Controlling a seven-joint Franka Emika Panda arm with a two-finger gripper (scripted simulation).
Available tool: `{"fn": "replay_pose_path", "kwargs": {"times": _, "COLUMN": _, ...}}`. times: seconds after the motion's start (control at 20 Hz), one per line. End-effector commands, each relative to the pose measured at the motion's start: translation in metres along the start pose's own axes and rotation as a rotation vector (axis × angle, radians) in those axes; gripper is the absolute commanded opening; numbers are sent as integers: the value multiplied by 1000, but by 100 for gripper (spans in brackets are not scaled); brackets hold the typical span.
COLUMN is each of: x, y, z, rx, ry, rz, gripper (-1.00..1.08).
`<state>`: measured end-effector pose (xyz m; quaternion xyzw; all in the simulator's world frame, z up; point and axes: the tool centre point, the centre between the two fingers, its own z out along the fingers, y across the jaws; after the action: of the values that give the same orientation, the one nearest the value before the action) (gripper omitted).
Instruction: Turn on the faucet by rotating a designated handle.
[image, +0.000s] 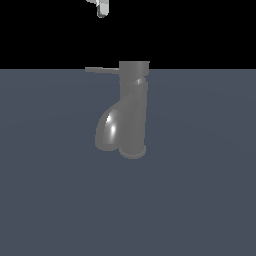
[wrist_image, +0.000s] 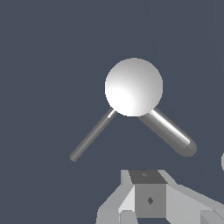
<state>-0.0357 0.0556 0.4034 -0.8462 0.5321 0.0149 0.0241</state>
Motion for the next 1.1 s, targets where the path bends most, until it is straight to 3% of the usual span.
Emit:
{"fn": "replay_pose_path", "kwargs": {"times": 0.0, "x": 2, "y": -10, "z": 9, "rx": -1, "ry": 1, "rz": 64, "gripper": -100}}
{"fn": "replay_pose_path", "kwargs": {"times": 1.05, "x": 11, "y": -87, "z": 93, "rx": -9, "ry": 39, "rz": 566, "gripper": -100}}
